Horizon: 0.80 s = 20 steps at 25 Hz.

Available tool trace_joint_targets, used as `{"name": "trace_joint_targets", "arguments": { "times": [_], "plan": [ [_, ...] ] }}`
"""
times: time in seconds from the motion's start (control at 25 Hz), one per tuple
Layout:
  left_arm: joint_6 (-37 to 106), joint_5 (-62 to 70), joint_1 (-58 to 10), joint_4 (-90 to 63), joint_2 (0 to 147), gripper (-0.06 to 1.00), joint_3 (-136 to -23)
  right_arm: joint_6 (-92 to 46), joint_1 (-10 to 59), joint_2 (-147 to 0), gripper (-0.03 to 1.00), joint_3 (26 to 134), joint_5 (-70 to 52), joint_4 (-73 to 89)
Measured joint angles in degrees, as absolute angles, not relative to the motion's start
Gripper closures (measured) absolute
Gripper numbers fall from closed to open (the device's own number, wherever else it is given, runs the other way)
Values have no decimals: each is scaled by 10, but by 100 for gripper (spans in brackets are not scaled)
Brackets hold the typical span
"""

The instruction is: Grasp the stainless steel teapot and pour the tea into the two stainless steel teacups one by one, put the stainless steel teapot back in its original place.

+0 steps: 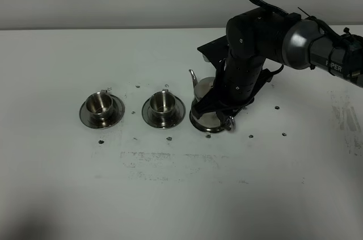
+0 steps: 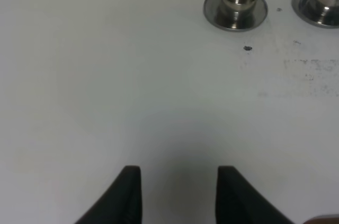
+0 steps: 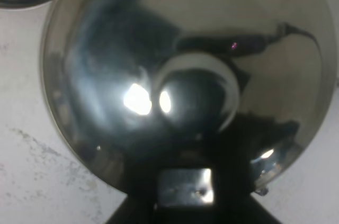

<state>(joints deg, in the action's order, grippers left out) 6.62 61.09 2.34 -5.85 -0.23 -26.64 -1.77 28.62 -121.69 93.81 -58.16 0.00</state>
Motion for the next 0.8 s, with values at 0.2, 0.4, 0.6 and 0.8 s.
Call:
{"name": "trace_joint_targets", "arguments": {
  "times": [0.2, 0.4, 0.6, 0.8],
  "plan": [
    [66, 611, 23, -59, -2, 56, -266, -29, 286, -1183, 78, 937, -595, -3],
    [66, 611, 23, -59, -2, 56, -266, -37, 286, -1142, 78, 937, -597, -3],
    [66, 611, 23, -59, -2, 56, -266, -102, 286, -1128, 78, 937, -598, 5],
    [66, 611, 23, -59, -2, 56, -266, -229, 305, -1128, 78, 950, -598, 12]
  ]
}}
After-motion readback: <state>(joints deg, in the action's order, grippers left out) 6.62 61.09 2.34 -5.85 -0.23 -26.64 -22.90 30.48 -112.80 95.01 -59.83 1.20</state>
